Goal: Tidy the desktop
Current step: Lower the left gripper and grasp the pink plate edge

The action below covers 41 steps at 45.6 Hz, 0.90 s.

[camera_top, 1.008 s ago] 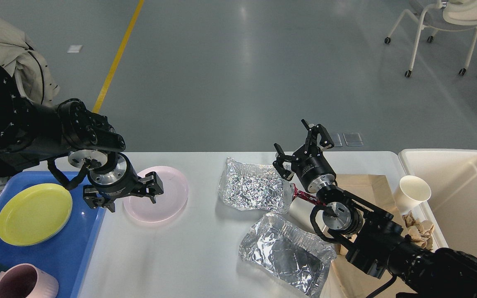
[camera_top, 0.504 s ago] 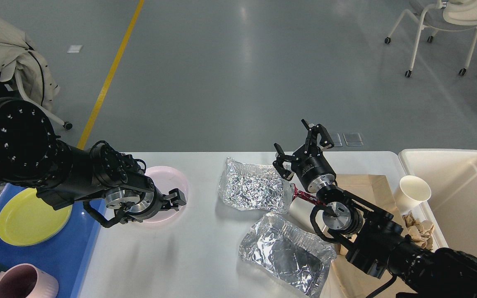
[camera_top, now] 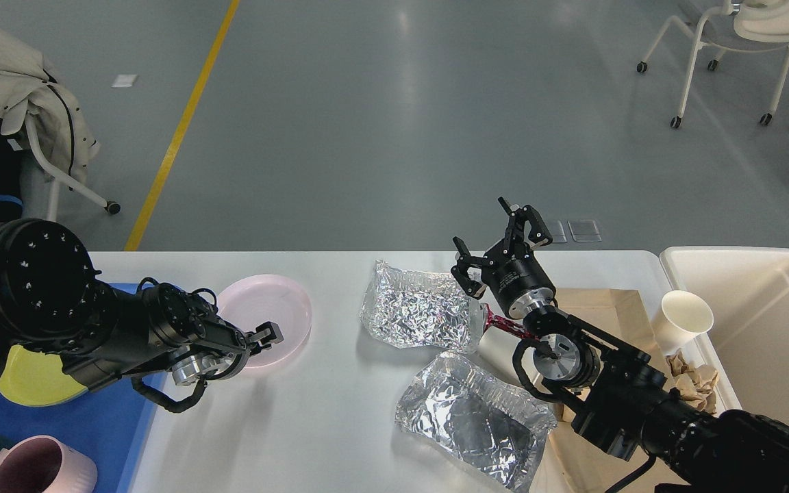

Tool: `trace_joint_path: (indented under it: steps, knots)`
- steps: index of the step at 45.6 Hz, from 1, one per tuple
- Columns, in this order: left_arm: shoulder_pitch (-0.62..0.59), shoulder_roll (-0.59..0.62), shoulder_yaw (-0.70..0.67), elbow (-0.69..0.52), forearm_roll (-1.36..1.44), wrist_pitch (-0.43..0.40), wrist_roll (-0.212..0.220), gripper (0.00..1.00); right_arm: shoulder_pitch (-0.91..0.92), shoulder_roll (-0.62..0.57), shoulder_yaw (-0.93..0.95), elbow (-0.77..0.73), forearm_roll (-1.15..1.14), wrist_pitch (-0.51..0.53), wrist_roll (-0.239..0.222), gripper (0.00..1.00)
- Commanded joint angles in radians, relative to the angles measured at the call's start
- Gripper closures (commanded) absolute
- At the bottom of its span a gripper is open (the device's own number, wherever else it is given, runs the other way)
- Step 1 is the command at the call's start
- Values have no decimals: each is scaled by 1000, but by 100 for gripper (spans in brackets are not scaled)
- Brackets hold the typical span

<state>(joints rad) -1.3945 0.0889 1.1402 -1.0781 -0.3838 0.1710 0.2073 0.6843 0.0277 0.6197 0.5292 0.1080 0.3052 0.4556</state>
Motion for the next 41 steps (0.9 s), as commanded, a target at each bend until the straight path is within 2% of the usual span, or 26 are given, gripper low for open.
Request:
trace_joint_path:
  steps: [1,11,19,28,37,41]
  knots:
    - [31,49,-46,17,-33,39,0,4,0,0,0,0,-1,0,0,0]
    - [80,63,-57,79,-40,58,0,4,0,0,0,0,1,0,0,0]
    - [147,98,-123,139,-38,67,3,4,0,0,0,0,-1,0,0,0]
    - [152,103,-137,152,-35,77,7,4,0,0,0,0,-1,0,0,0]
    - [157,97,-137,165,-30,79,7,11,0,0,0,0,1,0,0,0]
    - [160,92,-137,173,-26,79,7,17,0,0,0,0,-1,0,0,0]
